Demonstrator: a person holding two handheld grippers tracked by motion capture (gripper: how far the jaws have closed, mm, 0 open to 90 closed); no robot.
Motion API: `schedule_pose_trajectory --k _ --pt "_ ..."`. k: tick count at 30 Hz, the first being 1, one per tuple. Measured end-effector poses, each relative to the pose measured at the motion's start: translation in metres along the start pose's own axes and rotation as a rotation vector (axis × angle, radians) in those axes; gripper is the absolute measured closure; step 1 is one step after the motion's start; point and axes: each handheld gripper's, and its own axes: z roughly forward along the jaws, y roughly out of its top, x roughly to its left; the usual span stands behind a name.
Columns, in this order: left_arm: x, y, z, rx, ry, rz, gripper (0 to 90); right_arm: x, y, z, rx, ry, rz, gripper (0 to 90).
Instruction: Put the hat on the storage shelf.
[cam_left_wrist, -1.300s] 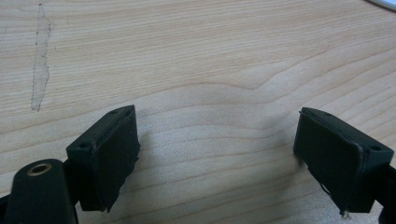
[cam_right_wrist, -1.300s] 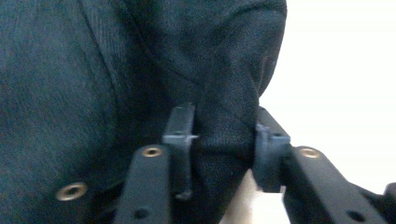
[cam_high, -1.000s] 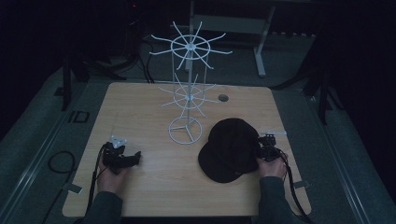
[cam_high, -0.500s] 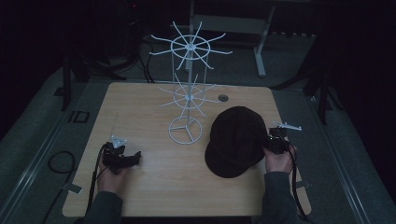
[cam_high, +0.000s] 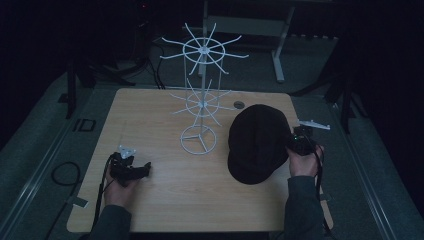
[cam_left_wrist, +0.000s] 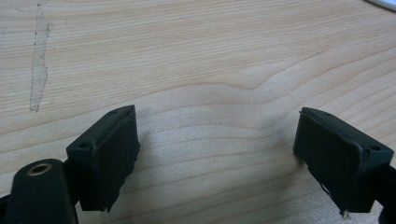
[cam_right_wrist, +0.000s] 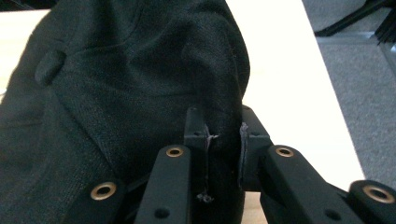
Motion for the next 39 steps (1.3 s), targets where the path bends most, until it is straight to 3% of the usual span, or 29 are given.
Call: schedule_pose_trajectory --k 7,29,39 --pt "0.0 0.0 0.0 -0.001 0.0 -0.001 14.6 -0.003 0.016 -0.011 -0.052 0.002 -0.036 77.8" --pt "0.0 0.0 0.0 0.002 0.0 0.004 14.6 -0.01 0.045 -0.031 -0.131 0.031 -0.094 77.8" --pt "0.0 0.0 0.0 0.001 0.001 0.003 14.6 -0.014 0.059 -0.037 -0.147 0.057 -0.16 77.8"
